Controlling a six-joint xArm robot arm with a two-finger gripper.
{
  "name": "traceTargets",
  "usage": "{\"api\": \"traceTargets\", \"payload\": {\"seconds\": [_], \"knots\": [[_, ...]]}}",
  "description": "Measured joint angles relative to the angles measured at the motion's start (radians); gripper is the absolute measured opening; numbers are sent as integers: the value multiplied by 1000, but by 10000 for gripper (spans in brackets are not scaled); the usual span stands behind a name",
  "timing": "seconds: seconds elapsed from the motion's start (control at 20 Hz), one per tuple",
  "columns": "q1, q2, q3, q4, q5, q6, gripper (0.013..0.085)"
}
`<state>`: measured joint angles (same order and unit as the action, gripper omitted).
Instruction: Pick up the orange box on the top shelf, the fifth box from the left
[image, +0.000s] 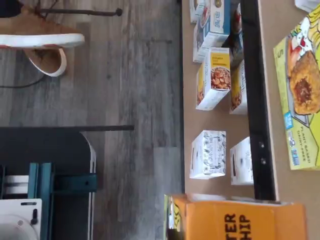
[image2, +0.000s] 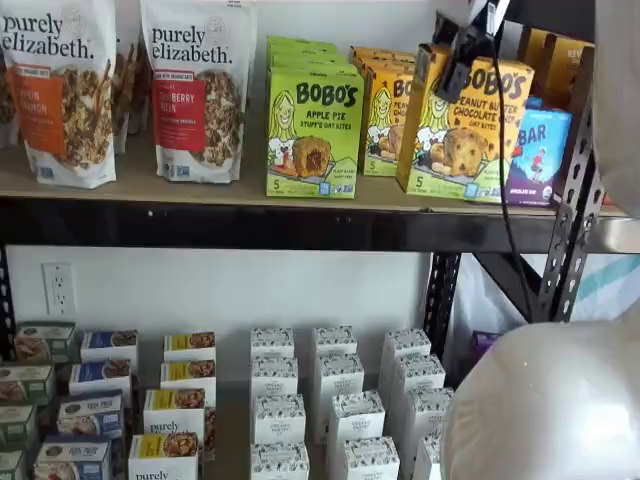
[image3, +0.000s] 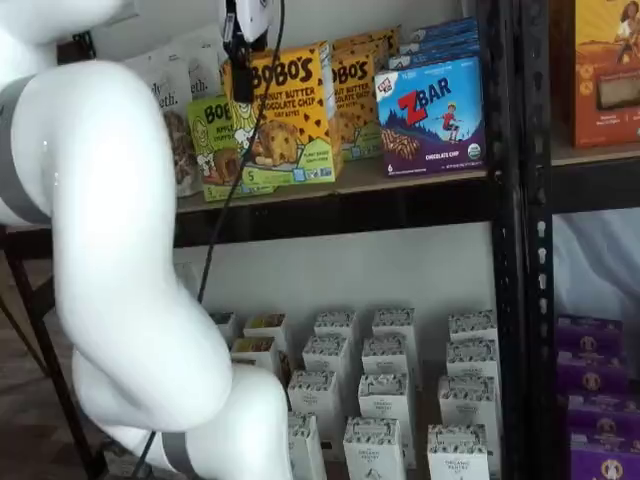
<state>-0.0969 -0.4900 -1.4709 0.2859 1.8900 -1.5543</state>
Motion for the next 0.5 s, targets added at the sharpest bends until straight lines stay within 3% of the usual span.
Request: {"api": "traceTargets", "payload": {"seconds": [0.5], "knots": [[-5,-94,70,-9,18,-2,170]]}}
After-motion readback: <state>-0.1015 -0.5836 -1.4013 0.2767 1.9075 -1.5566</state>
